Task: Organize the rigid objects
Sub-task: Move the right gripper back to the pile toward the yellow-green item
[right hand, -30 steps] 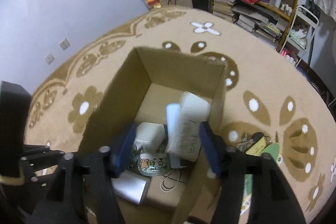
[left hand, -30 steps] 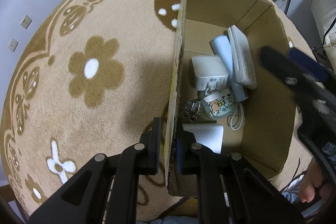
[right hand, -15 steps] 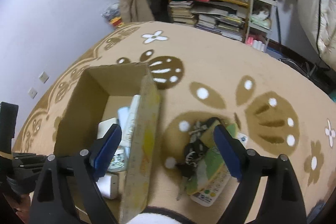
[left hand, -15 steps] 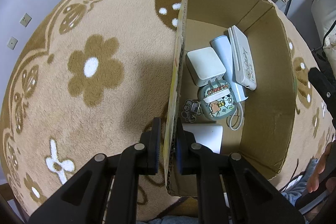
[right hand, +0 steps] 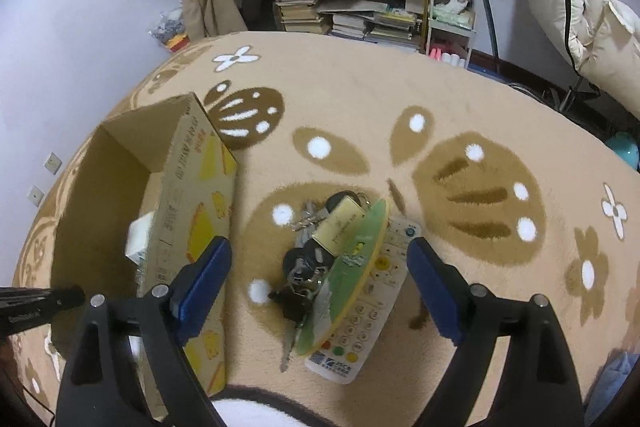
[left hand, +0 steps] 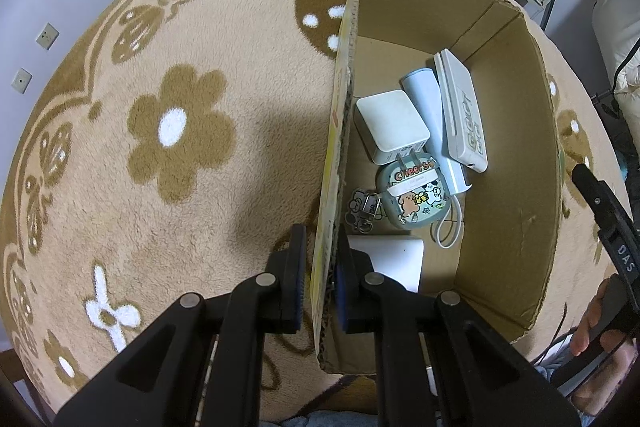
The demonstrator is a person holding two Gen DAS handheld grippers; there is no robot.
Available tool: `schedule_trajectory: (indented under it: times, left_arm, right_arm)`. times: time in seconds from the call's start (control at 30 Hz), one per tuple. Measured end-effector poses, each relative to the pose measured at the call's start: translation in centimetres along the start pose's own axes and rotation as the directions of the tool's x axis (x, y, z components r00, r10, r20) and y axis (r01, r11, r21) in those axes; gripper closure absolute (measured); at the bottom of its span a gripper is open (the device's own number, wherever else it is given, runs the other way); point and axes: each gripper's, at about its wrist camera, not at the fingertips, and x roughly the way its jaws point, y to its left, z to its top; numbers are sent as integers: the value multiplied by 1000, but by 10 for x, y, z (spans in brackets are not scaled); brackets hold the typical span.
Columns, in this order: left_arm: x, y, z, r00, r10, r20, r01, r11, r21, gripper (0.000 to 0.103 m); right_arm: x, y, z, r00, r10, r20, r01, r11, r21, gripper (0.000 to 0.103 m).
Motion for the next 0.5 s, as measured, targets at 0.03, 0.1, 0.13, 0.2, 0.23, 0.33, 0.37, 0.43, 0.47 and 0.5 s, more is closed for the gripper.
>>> schedule_trajectory:
  times: [0.03, 0.1, 0.13, 0.2, 0.23, 0.33, 0.37, 0.43, 0.47, 0.5]
  left_arm:
    - [0, 0, 0, 1000, 0, 0, 0, 1000, 1, 90]
    - [0, -1, 0, 1000, 2, 1, -2, 1000, 4, 90]
    - [0, -1, 0, 1000, 4, 1, -4, 1000, 5, 90]
    - [0, -1, -1, 1000, 7, 2, -7, 1000, 8, 91]
    - [0, -2, -1, 1000, 8, 3, -8, 1000, 8, 91]
    - [-1, -3, -1, 1000, 12, 5, -12, 1000, 13, 91]
    - [-1, -4, -1, 1000, 15, 6, -15, 1000, 17, 90]
    - [-1, -4, -1, 1000, 19, 7, -19, 1000, 19, 91]
    - [-1, -4, -1, 1000, 19, 6, -19, 1000, 18, 91]
    - [-1, -4, -1, 1000, 18, 6, -18, 1000, 17, 91]
  right_arm:
    - [1, -2, -2, 1000, -6, -6, 6, 1000, -2, 9]
    - [5, -7, -4, 1000, -19, -17, 19, 1000, 6, 9]
    - [6, -11, -4, 1000, -23, -22, 23, 1000, 15, 9]
    - [8, -20, -5, 1000, -11, -28, 12, 999, 45, 9]
    - [9, -23, -6, 1000, -2, -31, 4, 998, 57, 9]
    - [14, -37, -7, 997, 56, -62, -48, 990, 129, 9]
    - [17, -42, -8, 994, 75, -77, -62, 985, 160, 9]
    - [20, -48, -11, 992, 91, -86, -74, 979, 189, 9]
    - [20, -49, -11, 992, 87, -91, -69, 980, 185, 10]
    - [21, -49, -11, 992, 87, -92, -69, 981, 180, 16]
